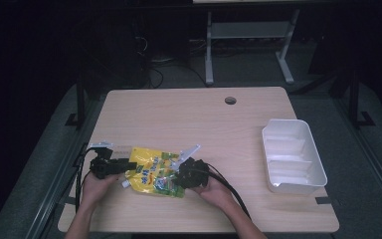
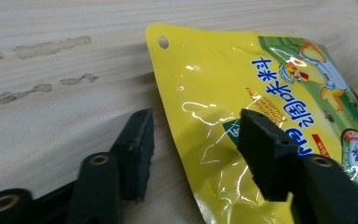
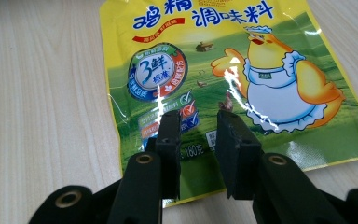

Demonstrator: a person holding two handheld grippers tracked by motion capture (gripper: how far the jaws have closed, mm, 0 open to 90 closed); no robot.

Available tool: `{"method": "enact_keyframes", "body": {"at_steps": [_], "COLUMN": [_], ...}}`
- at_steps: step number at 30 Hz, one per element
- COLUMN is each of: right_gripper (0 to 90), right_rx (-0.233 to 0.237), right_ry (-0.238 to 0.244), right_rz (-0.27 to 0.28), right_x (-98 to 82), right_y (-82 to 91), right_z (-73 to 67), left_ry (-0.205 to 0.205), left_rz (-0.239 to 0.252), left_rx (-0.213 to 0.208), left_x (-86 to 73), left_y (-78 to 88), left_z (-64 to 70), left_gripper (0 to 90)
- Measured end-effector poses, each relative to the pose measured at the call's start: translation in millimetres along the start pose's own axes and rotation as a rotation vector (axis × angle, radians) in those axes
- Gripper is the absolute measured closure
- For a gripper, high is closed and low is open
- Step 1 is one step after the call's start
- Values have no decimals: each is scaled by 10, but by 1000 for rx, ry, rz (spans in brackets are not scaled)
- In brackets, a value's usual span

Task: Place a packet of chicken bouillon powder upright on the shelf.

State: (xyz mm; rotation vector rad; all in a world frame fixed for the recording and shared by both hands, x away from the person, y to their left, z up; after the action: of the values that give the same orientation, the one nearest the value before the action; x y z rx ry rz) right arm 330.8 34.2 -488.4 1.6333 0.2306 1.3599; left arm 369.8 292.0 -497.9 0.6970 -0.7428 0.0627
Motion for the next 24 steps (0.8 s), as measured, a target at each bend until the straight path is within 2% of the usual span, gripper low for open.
{"method": "enact_keyframes", "body": {"at_steps": [3,7,9,11,12,13,14,15,16,18,21,24], "right_gripper": [722,733,734,733,733,733,733,733,733,733,659,582], "right_rx": [2,-1,0,3,4,2,2,2,4,5,8,30], "right_ry": [6,10,12,6,7,7,5,5,2,-1,0,-12], "right_rz": [-12,-9,-8,-7,-5,-3,-2,-2,0,3,-4,-8], "right_x": [-13,-37,-39,-40,-42,-45,-46,-46,-49,-53,-48,-31], "right_y": [0,-3,-7,-7,-8,-6,-6,-6,-6,-4,22,66], "right_z": [-1,1,2,2,6,3,2,2,3,6,23,81], "left_ry": [2,0,9,18,15,19,18,11,6,4,2,-18], "left_rz": [-3,12,10,12,16,23,24,20,17,16,16,12], "left_rx": [-28,-41,-61,-69,-71,-78,-80,-74,-74,-80,-101,-123], "left_x": [-1,9,5,4,6,9,11,14,15,16,19,35], "left_y": [-18,-37,-43,-41,-31,-21,-17,-10,-6,5,46,94], "left_z": [7,35,42,36,31,33,34,34,37,47,81,144], "left_gripper": [516,556,609,623,657,767,811,811,858,893,899,900]}}
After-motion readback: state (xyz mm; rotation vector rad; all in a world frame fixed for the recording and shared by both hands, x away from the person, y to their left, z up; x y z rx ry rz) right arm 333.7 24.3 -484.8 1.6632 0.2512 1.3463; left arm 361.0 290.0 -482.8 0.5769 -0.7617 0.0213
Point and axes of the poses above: each handheld gripper's, and its own axes: y roughly backward along the jaws, x roughly out of its top, z roughly to its right, the point moved 5 cm from there along -y, roughly forward along the jaws, and after that the axes turned 15 degrees about -x, right-handed, at the moved point
